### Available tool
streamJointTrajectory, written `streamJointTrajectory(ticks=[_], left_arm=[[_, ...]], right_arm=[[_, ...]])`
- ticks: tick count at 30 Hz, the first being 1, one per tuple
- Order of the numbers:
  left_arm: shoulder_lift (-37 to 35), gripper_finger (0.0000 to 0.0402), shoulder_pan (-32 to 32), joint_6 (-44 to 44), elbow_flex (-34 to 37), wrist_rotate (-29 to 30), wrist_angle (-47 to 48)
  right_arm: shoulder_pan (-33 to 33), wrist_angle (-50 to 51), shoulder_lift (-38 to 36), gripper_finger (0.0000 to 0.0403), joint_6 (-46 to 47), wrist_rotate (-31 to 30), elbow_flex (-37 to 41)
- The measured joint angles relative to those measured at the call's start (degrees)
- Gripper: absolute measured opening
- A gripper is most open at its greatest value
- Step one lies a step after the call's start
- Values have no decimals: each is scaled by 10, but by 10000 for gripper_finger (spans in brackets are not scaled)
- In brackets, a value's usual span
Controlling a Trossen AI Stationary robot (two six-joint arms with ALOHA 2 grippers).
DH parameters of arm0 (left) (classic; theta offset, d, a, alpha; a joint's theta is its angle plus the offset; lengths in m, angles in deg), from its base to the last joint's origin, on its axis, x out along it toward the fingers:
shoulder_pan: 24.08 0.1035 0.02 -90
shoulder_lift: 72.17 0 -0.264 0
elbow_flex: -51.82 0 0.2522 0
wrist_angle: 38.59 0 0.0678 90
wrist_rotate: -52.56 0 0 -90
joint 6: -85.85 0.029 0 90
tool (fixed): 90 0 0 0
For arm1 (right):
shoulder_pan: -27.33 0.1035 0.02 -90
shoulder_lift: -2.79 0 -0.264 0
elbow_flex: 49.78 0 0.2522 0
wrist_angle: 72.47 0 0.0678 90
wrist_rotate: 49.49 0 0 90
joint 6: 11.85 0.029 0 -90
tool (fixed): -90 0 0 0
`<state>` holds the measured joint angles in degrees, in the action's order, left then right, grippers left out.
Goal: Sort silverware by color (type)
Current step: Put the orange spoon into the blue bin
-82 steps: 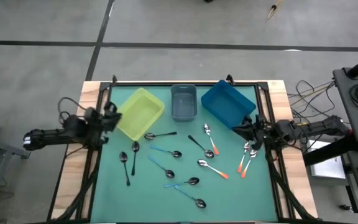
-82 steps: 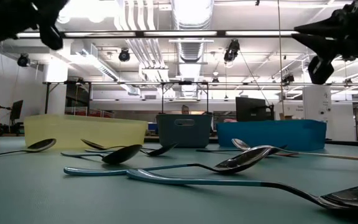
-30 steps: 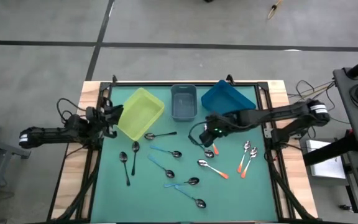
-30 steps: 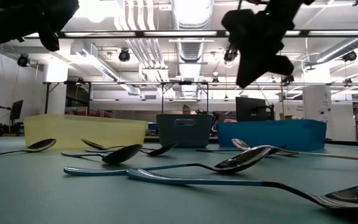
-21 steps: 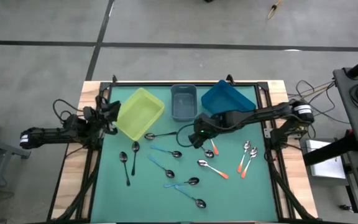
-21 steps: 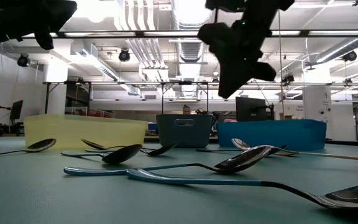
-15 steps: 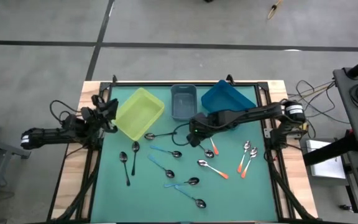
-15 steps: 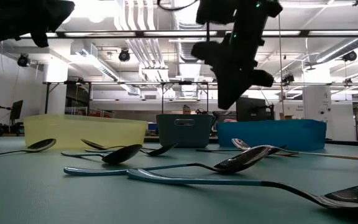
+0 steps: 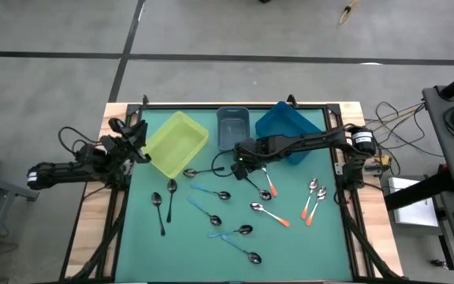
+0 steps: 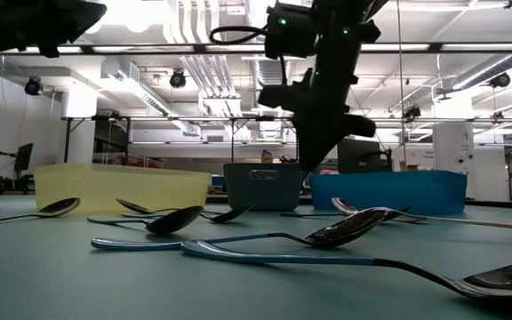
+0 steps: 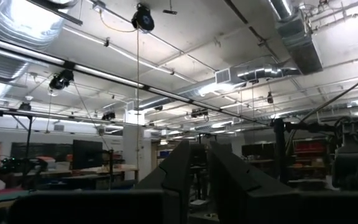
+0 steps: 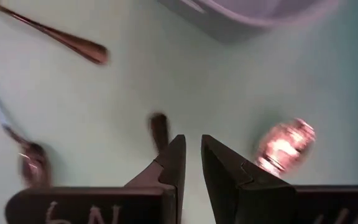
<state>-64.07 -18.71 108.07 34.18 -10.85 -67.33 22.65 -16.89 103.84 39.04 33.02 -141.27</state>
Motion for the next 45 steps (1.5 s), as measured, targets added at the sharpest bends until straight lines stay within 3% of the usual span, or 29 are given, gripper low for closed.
streamJointTrajectory(ticks=[12,16,23,35,45], left_arm=[[1,38,0,18,-2,0,-2],[1,38,0,19,-2,0,-2],[1,38,0,19,-2,0,-2],[2,38,0,20,-2,0,-1],[2,38,0,28,-2,0,0]], right_arm=[[-1,-176,41,44,-20,-1,0],[-3,-198,55,44,-12,26,0],[2,-127,56,44,52,125,0],[18,158,52,43,122,102,1],[18,124,52,43,123,68,1]])
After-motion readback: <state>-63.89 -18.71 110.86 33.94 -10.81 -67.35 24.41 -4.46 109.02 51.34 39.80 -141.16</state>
